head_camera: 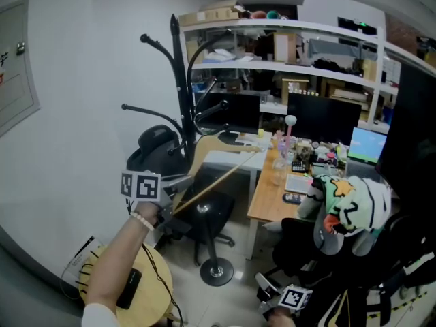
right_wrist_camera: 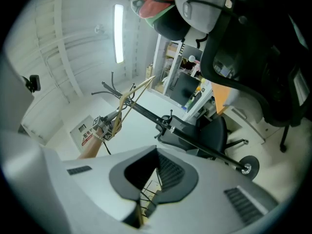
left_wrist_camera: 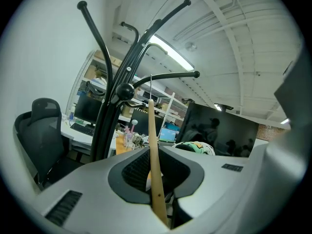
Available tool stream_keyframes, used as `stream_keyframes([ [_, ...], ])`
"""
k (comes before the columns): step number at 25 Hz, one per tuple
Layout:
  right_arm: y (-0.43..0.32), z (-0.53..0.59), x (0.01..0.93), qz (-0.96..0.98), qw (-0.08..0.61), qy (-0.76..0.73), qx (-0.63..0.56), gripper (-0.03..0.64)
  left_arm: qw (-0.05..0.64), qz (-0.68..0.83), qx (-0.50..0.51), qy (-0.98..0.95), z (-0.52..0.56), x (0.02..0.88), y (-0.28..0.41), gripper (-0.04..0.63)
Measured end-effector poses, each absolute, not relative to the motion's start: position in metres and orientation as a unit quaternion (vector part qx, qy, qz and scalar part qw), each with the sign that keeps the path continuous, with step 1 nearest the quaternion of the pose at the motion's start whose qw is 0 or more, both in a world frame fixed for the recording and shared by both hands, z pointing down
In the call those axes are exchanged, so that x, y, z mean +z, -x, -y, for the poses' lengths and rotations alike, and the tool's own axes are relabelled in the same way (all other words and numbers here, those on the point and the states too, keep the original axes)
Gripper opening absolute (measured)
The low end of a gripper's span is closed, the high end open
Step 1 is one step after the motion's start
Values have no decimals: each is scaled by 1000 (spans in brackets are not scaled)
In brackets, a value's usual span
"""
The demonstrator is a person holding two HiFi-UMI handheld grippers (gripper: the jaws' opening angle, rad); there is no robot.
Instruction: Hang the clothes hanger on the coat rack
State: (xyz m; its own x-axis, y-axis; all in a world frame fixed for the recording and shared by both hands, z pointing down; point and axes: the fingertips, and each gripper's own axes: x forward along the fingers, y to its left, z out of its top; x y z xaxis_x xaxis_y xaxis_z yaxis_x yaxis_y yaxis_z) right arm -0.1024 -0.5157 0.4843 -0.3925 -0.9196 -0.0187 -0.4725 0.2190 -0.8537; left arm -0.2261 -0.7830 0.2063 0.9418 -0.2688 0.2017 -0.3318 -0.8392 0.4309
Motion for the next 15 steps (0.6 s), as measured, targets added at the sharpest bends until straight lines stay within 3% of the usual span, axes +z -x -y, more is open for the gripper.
stream_keyframes([
  [15,99,519,484,-727,270,488,-401,0,269,169,73,-945,821,256,234,51],
])
